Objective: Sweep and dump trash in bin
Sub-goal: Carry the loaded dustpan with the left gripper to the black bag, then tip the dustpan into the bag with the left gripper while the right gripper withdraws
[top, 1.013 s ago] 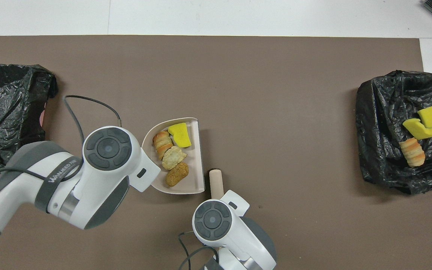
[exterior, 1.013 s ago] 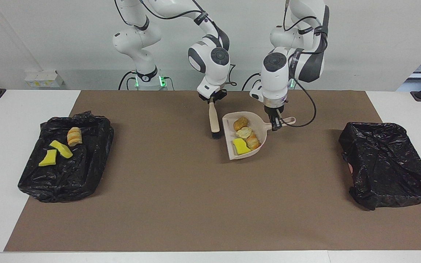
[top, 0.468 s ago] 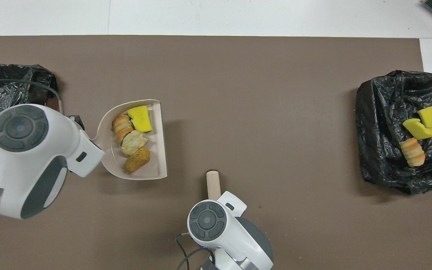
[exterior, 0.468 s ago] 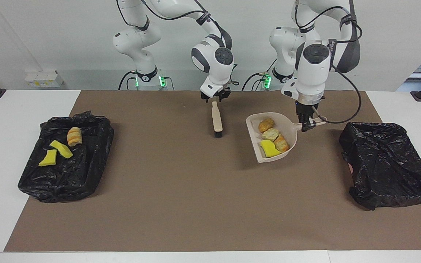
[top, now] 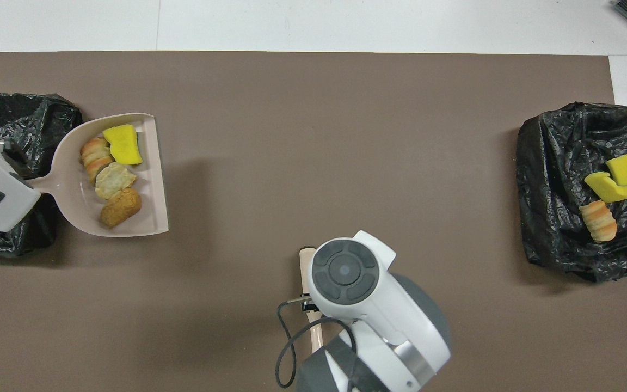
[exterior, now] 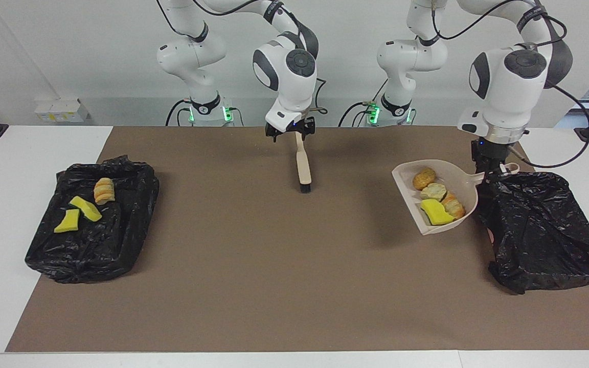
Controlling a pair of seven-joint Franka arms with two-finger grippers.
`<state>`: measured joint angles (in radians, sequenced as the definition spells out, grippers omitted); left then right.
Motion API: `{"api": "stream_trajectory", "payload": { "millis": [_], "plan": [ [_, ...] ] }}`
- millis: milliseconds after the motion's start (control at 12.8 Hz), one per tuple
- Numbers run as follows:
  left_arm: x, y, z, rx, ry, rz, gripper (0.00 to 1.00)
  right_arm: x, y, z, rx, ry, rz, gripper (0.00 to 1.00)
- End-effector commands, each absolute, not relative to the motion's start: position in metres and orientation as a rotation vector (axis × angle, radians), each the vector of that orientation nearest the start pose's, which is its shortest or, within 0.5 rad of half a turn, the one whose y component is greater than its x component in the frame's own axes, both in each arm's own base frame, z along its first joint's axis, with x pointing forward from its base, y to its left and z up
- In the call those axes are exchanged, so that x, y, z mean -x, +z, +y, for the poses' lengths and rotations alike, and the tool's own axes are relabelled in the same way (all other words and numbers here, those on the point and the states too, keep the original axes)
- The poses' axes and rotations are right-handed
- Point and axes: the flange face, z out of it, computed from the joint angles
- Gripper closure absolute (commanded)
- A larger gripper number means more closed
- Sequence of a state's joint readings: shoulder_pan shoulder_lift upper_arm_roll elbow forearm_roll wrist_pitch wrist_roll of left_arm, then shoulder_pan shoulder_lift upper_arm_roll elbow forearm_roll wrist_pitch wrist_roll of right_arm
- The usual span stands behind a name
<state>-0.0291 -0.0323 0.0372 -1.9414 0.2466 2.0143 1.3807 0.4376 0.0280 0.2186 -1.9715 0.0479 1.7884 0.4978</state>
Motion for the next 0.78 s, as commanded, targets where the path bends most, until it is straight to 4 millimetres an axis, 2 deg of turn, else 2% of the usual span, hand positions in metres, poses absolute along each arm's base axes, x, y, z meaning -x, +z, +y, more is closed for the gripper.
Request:
{"api": "stream_trajectory", "payload": {
  "millis": [0,156,312,468,545,701],
  "plan": [
    [-0.587,0.524,0.079,2.131,0.098,1.939,1.00,-0.470,0.488,0.287,3.185,0.277,-0.345,0.00],
    [-0.595,0.535,0.129,2.120,0.094,1.927,1.00,-0.501,0.518,0.245,3.155,0.210,-0.378,0.00],
    [-0.599,0.547,0.195,2.111,0.063,1.936,1.00,-0.528,0.551,0.193,3.136,0.152,-0.413,0.00],
    [-0.607,0.552,0.240,2.046,0.103,1.981,1.00,-0.546,0.571,0.143,3.145,0.098,-0.410,0.00],
    [-0.610,0.554,0.254,2.001,0.109,2.005,1.00,-0.552,0.578,0.117,3.150,0.080,-0.351,0.00],
    [-0.621,0.554,0.265,1.929,0.182,2.021,1.00,-0.556,0.590,0.078,3.161,0.062,-0.295,0.00]
  ]
}}
